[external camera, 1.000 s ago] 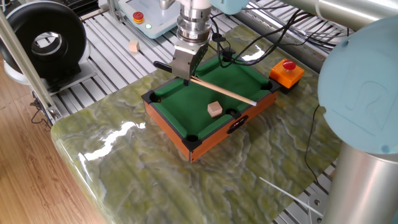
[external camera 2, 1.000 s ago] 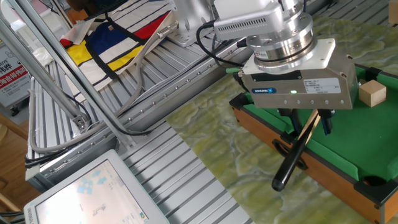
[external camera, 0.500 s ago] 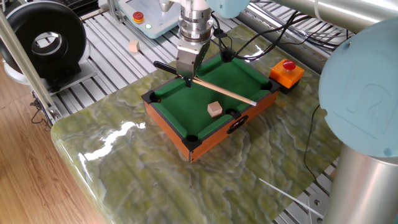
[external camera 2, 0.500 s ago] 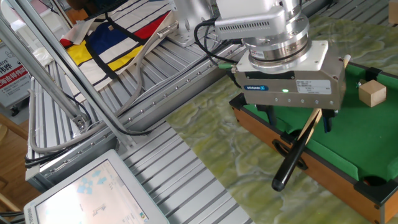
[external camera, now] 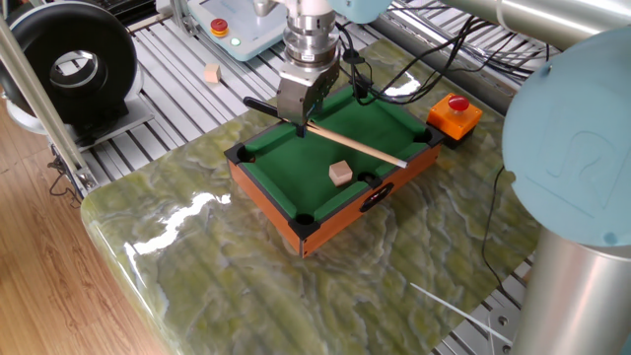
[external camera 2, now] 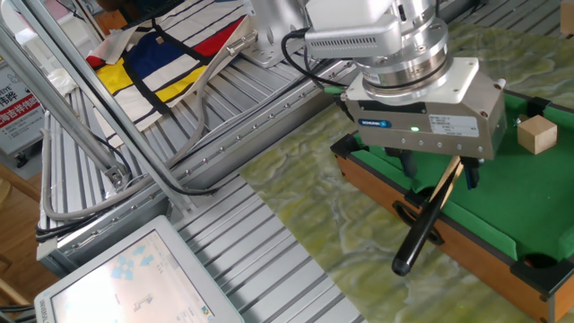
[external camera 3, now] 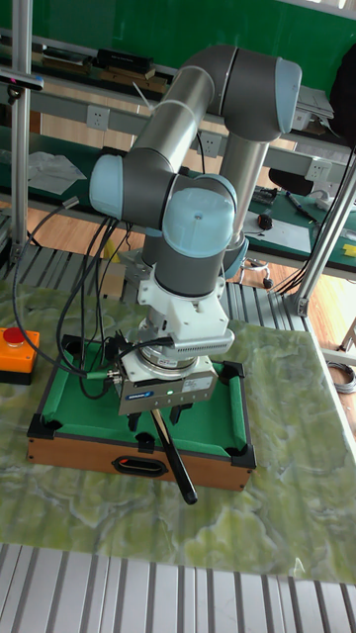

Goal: Hit the pool ball

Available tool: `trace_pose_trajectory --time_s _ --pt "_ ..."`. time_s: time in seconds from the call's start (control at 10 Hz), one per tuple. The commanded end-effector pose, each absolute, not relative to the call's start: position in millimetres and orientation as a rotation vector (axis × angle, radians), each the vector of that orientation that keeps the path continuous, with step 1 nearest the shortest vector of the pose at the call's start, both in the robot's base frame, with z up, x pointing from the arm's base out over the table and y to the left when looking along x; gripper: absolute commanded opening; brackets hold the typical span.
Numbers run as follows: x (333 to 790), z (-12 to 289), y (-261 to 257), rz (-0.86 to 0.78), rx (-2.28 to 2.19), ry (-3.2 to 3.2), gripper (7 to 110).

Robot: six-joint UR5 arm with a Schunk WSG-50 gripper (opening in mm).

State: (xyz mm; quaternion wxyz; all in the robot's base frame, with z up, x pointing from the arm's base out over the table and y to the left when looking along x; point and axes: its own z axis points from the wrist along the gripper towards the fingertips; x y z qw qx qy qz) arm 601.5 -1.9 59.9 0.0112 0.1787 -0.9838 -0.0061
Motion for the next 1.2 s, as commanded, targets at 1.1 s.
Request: trace_pose_trajectory --time_s 1.1 --pt "612.7 61.0 0.1 -0.027 0.506 -3.124 66"
